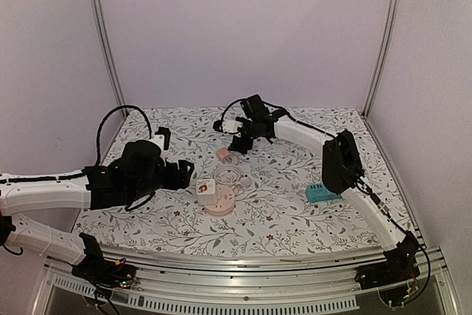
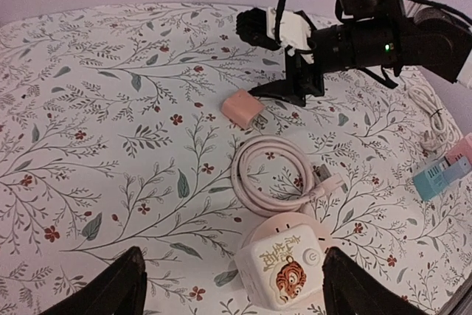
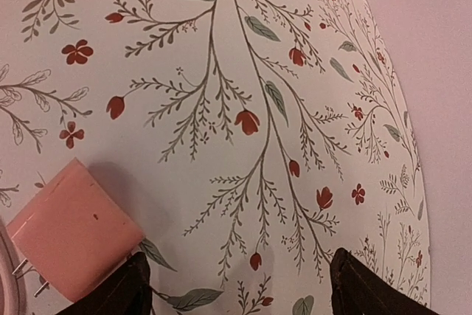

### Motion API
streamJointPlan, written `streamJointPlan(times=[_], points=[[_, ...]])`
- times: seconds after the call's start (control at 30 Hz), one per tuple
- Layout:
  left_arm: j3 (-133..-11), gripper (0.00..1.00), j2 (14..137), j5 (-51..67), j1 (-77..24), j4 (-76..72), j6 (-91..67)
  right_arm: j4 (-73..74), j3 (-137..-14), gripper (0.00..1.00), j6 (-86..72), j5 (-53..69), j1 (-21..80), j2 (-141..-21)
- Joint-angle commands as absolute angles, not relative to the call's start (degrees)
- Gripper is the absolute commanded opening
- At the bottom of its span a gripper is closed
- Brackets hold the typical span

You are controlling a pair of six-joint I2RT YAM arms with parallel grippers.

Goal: Insert the plug

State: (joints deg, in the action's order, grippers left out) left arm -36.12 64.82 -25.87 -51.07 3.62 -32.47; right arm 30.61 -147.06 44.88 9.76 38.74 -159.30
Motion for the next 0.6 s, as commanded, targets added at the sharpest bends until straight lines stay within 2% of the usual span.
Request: streamJointPlan(times=[0.0,0.4,0.57], points=[[-35.43,0.82,65.14,-24.97,-50.27,1.92,-32.84,31.64,-147.99,0.82,48.97,7.57,40.23,-161.85],[-37.09,0.82,67.95,-28.91,-49.86,4.38,-33.02,27.32,-141.25,0.83,52.94,12.32,43.77,-159.24],[-36.71,0.81,67.39,-29.45,-49.53,4.80,-33.42,21.86,-140.69,0.79,54.33,9.09,45.76,-159.82]])
